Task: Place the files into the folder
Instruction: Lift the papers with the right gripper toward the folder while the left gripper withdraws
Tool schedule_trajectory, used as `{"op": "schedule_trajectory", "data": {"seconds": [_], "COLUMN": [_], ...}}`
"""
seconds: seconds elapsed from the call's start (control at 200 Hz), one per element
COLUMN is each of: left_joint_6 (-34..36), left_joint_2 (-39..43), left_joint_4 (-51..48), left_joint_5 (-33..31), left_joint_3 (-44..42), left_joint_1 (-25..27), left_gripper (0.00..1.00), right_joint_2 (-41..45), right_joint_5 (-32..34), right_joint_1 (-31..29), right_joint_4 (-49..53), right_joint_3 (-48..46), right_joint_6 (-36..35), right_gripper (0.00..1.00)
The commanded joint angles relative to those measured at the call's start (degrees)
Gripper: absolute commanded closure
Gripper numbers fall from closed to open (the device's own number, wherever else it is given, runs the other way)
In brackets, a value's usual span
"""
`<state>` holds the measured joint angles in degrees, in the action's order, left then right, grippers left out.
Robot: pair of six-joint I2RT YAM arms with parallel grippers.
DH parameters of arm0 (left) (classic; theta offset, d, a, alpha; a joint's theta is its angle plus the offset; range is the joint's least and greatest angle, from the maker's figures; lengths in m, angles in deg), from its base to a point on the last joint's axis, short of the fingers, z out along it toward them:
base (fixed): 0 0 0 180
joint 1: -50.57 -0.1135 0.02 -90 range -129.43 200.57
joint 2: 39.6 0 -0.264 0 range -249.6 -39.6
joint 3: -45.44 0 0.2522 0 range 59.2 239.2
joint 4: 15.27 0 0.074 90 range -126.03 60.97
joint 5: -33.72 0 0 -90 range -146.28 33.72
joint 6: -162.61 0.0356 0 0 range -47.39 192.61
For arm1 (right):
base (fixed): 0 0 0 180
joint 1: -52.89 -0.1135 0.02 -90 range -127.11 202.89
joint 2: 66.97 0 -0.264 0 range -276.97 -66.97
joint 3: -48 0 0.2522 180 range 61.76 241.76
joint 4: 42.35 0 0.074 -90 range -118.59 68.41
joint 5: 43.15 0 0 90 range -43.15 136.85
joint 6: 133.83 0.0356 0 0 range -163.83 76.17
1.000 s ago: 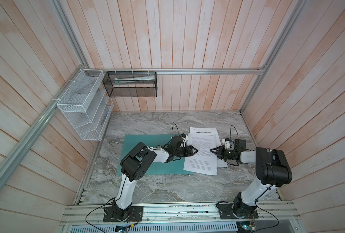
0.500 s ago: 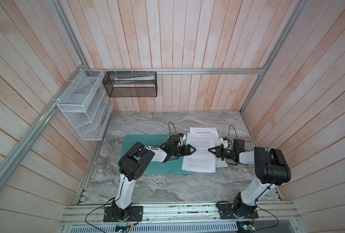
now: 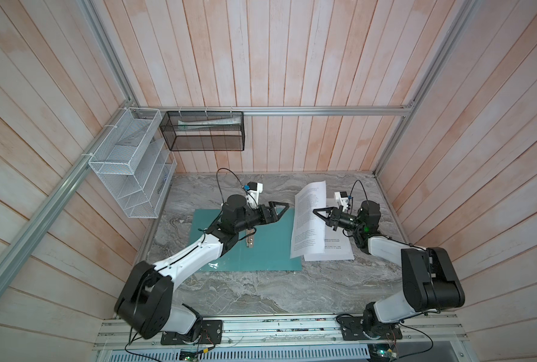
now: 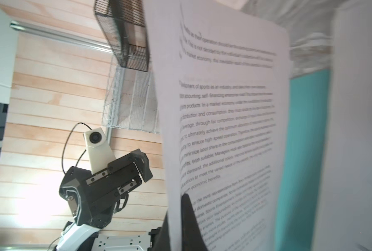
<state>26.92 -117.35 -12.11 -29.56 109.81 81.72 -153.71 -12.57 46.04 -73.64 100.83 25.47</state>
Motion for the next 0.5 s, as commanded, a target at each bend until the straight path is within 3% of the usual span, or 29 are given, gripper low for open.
{"op": "schedule_trajectory", "data": {"seconds": [0.0, 0.26, 0.36, 0.495], "left_joint_6": [1.2, 3.0, 4.3, 5.2], "left_joint_2": [9.0, 33.4, 37.1, 37.0], "left_joint_4": [-9.2, -28.0, -32.2, -29.8], "left_joint_5": [-4.3, -8.7, -7.0, -1.3], "left_joint_3": [-6.5, -18.0, -21.4, -25.7], "left_joint_1": [-2.7, -14.5, -23.8, -36.4], "left_gripper": [0.00, 0.00, 0.00, 0.00], "right_joint_2": [1.9, -6.3, -11.8, -19.9], "right_joint_5": [3.6, 8.4, 10.0, 12.5], "right_joint_1": [-4.9, -17.6, -21.2, -24.7], "right_joint_4": [-0.5, 2.5, 1.4, -1.7], "right_joint_3": [6.1, 20.5, 24.5, 28.3], "right_joint_6": [2.9, 0.7, 0.5, 1.9], "right_gripper": [1.00, 1.00, 1.00, 1.00]}}
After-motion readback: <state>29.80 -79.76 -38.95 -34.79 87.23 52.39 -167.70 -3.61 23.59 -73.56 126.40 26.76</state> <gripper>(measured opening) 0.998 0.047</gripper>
